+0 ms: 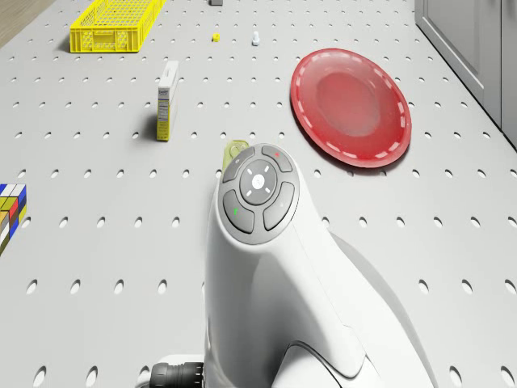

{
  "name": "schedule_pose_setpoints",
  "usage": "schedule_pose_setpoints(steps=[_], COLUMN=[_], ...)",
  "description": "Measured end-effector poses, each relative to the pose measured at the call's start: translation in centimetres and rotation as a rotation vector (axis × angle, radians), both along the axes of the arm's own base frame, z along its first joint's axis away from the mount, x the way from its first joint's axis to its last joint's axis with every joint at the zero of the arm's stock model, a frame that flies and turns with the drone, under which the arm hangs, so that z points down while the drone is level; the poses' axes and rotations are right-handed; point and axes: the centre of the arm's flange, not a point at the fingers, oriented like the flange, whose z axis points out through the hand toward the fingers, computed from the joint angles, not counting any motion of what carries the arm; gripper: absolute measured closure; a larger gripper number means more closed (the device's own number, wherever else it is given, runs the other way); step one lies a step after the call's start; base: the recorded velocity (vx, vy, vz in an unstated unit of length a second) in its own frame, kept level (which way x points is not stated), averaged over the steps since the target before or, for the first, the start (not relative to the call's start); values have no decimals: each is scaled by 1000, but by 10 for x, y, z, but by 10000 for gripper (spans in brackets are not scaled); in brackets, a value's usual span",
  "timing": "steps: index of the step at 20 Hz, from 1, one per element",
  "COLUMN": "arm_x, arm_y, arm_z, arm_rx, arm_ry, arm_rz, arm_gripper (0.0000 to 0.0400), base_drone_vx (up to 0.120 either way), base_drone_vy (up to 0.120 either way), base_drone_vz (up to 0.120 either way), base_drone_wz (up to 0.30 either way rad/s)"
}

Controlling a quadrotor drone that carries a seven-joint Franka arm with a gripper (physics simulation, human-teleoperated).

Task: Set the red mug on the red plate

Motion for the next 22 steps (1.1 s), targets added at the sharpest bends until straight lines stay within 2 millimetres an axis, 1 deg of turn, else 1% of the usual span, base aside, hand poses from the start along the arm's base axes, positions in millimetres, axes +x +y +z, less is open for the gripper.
schedule_pose_setpoints(steps=[4,8,11,18,20,22], arm_x=[0,0,0,0,0,0], arm_y=[0,0,0,0,0,0], arm_z=[0,0,0,0,0,0], arm_rx=[-2,-2,-3,-3,-3,-3], arm_ry=[0,0,0,0,0,0], arm_rz=[0,0,0,0,0,0], arm_gripper=[0,0,0,0,0,0], base_drone_vx=[0,0,0,0,0,0], base_drone_vy=[-120,-10,-107,-6,-60,0], base_drone_vz=[-120,-120,-120,-120,-120,0], base_drone_wz=[0,0,0,0,0,0])
